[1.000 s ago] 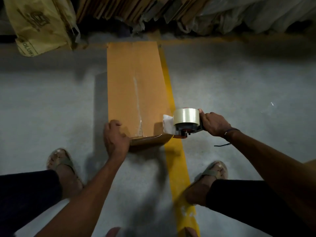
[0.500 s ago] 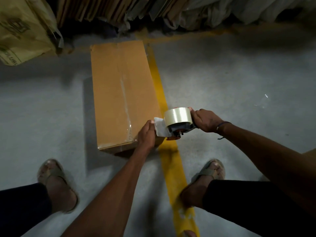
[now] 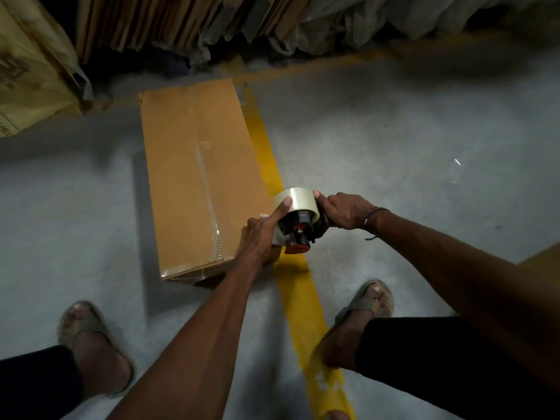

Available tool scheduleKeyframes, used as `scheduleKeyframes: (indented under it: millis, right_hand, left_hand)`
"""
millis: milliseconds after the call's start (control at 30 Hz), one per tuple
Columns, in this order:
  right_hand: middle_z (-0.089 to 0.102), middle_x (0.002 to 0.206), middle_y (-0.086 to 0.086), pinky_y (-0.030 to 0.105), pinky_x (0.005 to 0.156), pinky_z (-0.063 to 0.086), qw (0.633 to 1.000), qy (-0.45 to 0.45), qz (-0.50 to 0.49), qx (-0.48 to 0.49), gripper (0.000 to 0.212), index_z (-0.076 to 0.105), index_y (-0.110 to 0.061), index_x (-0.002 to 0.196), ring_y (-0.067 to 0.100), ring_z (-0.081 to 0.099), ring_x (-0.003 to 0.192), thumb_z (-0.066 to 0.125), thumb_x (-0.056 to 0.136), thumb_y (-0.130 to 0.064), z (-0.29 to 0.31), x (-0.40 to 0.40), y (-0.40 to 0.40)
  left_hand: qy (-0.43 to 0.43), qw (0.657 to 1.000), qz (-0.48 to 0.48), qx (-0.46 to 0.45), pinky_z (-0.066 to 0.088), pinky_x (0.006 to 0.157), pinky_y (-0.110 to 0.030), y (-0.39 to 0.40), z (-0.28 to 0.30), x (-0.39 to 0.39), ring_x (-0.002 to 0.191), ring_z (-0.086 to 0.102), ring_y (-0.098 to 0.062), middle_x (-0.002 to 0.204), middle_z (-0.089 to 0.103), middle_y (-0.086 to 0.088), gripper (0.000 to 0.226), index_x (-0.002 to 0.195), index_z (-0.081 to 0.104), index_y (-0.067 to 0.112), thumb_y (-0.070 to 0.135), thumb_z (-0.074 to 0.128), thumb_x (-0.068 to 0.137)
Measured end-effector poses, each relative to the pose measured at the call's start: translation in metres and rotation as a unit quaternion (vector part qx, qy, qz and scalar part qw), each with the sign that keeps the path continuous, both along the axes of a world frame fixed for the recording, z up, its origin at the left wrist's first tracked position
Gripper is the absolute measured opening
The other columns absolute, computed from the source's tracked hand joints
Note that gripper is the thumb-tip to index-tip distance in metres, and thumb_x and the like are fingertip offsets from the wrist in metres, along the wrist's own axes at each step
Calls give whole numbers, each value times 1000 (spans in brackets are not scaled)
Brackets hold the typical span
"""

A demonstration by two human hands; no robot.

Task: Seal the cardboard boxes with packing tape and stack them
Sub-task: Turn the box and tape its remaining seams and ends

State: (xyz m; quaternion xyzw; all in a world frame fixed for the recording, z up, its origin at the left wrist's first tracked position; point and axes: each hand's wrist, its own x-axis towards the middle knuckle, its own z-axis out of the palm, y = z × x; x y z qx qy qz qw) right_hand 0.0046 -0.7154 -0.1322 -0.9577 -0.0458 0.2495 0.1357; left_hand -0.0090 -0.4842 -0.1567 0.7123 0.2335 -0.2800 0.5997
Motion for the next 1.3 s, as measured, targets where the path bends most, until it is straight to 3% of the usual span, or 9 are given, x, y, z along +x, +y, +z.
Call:
scheduleKeyframes:
  millis: [133,233,300,400,567,667,733,967,1300]
  right_hand:
    - [61,66,-6,34,77,43,1000,4,9,0,72,59,-20,71,11,58,66,8,108,-56,-2,10,2]
    - [58,68,-6,34,76,41,1000,-11,5,-6,70,57,-20,73,16,57,70,9,108,-56,-5,7,3]
    - [52,69,-6,34,76,40,999,-28,13,-27,65,55,-20,76,20,55,75,9,108,-54,-8,2,3]
    - [54,71,-4,37,78,47,999,-40,-11,-27,64,53,-23,74,21,57,76,9,107,-56,-17,-10,1]
    - [58,79,1,35,72,40,995,-60,-70,-33,69,60,-15,83,26,59,79,9,107,-56,-33,-19,-6]
    - [58,69,3,35,65,41,980,-107,-158,-46,76,57,-17,70,25,57,67,6,105,-62,-35,-26,-13]
    - [58,69,5,35,63,42,964,-133,-217,-71,74,54,-17,67,27,56,64,8,105,-62,-38,-36,-9]
    - [69,102,22,39,67,40,936,-73,-345,-12,60,63,-6,101,41,65,95,30,106,-55,-101,-71,40]
    - [58,118,24,42,82,46,916,11,-384,116,28,53,1,114,43,58,109,53,104,-26,-153,-79,63]
  left_hand:
    - [38,997,19,-61,62,86,-50,2,-4,3,101,75,-33,119,75,-10,110,126,68,16,87,84,45]
    - [34,989,60,-131,63,65,-36,-2,18,-3,105,72,-37,124,67,-20,110,134,55,3,70,88,53]
    - [30,993,56,-103,62,63,-37,-5,16,-3,104,71,-37,122,67,-19,112,127,58,8,78,86,45]
    - [16,1000,24,-9,61,80,-59,-3,-27,1,101,68,-36,118,66,-12,110,109,58,23,98,72,31]
    - [-30,993,-94,71,55,94,-57,-1,-2,-2,110,63,-33,124,64,-8,102,124,57,28,103,56,55]
    - [-50,977,-182,97,43,109,-52,-2,15,-3,126,51,-34,139,55,-11,89,140,53,31,86,42,71]
    - [-21,983,-148,104,45,106,-51,-1,18,-1,117,53,-33,129,53,-11,77,127,49,29,83,45,72]
    - [-50,963,-204,171,52,96,-45,18,-1,8,107,63,-30,120,64,-9,21,113,50,24,36,59,98]
    - [-75,953,-234,176,51,91,-41,23,-18,10,107,63,-31,118,63,-9,24,120,50,22,26,61,99]
